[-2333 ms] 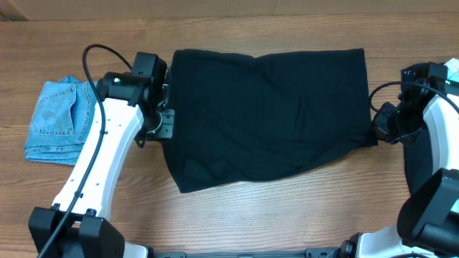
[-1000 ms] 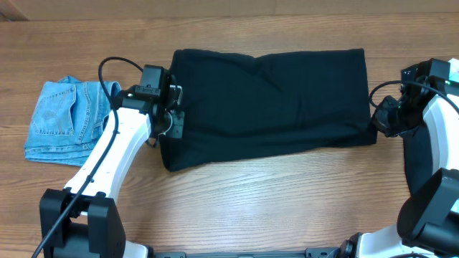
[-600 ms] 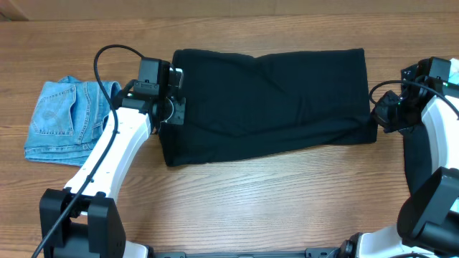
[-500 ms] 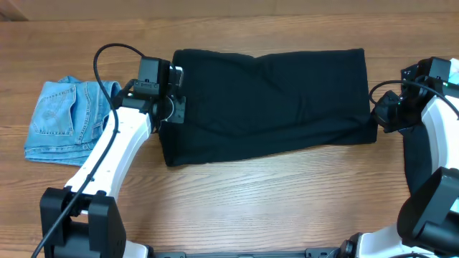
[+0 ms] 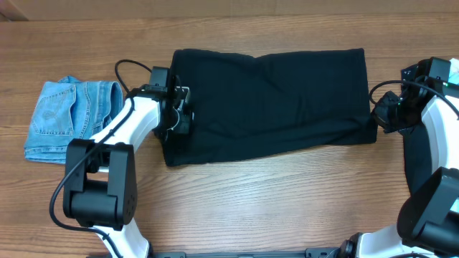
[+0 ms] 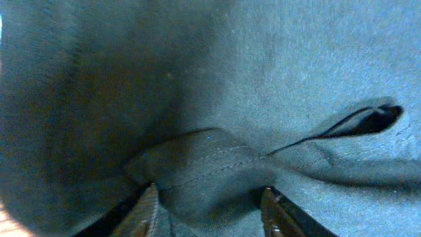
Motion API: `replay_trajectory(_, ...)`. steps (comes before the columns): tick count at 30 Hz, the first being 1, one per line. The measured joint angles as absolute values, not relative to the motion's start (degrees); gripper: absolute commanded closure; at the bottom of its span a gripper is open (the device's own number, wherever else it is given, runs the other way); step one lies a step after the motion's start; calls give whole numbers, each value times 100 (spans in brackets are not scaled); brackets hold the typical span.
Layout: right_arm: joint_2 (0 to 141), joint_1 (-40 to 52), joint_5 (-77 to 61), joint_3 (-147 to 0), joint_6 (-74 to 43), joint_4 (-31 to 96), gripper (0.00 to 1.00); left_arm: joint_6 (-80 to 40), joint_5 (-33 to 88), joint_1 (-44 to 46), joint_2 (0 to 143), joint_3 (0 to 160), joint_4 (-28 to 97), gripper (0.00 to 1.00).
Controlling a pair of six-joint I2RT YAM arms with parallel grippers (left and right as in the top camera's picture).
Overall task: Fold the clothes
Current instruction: 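Tug the shirt's left near corner with the left gripper to straighten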
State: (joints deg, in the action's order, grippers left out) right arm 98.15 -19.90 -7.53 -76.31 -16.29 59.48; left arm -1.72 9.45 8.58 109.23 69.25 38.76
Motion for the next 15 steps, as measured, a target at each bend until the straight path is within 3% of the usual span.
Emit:
replay_trajectory(1,9815,-1990,-755,-7631,-1629,5951,95,-172,969,858,10934,6919,3865,60)
replay_trajectory(4,9815,-1990,-755,-7631,-1629,5953,95,-217,1037,858,10934,6914,3859,87)
replay_trajectory(5,9815,-1990,-753,-7631,-1629,5957,95,-198,1050,858,10934,6914,3868,91)
replay_trajectory(8,9815,-1990,-755,-7631,-1632,5955,95,-242,1072,858,10934,6925,3931,96)
replay_trajectory(15,9815,-1990,-753,-7631,-1629,5966,95,-257,1004,858,10936,7738,4713,96)
